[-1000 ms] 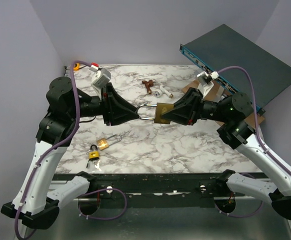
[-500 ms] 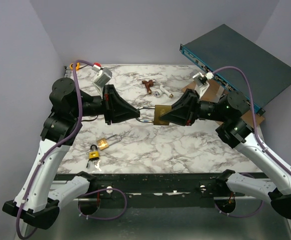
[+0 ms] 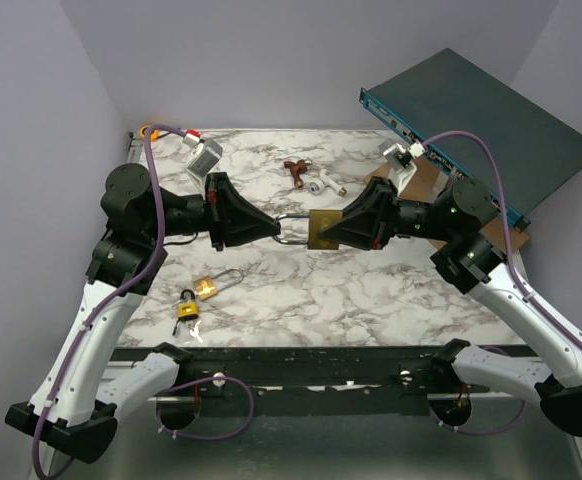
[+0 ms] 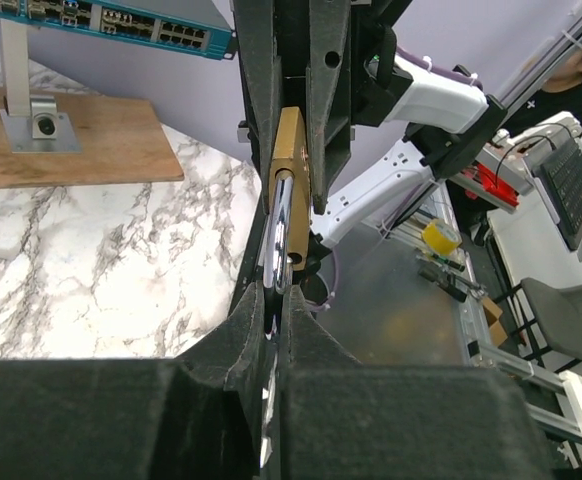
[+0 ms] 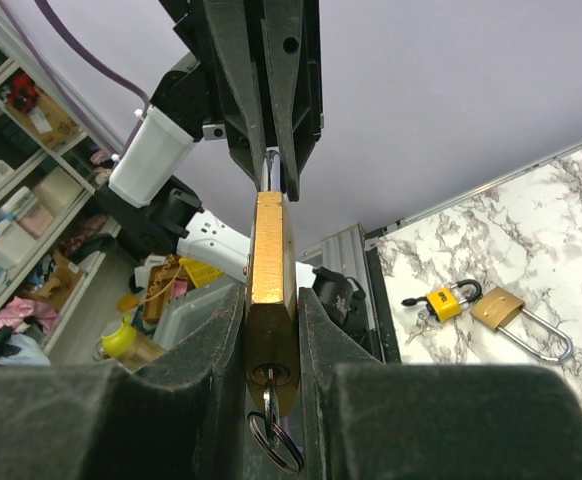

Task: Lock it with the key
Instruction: Lock the lock.

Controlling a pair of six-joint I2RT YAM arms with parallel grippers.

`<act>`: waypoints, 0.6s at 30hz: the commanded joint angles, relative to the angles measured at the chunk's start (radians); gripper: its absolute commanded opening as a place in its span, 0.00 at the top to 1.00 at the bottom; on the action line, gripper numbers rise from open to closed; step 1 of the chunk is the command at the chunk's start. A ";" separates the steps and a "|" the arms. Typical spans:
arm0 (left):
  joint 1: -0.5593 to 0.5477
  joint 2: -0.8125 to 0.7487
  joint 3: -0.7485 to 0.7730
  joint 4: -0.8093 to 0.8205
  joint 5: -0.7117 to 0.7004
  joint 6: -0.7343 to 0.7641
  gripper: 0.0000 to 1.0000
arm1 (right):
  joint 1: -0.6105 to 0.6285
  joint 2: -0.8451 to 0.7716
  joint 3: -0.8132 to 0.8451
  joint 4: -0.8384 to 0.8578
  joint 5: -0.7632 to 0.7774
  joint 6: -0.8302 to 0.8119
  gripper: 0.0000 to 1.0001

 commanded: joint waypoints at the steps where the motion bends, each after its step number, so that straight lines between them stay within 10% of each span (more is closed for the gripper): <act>1: -0.050 0.016 -0.028 0.070 -0.033 -0.058 1.00 | 0.020 0.008 0.043 0.048 0.035 -0.030 0.99; 18: -0.136 0.035 -0.041 0.021 -0.133 -0.017 1.00 | 0.050 0.037 0.055 0.045 0.064 -0.050 0.99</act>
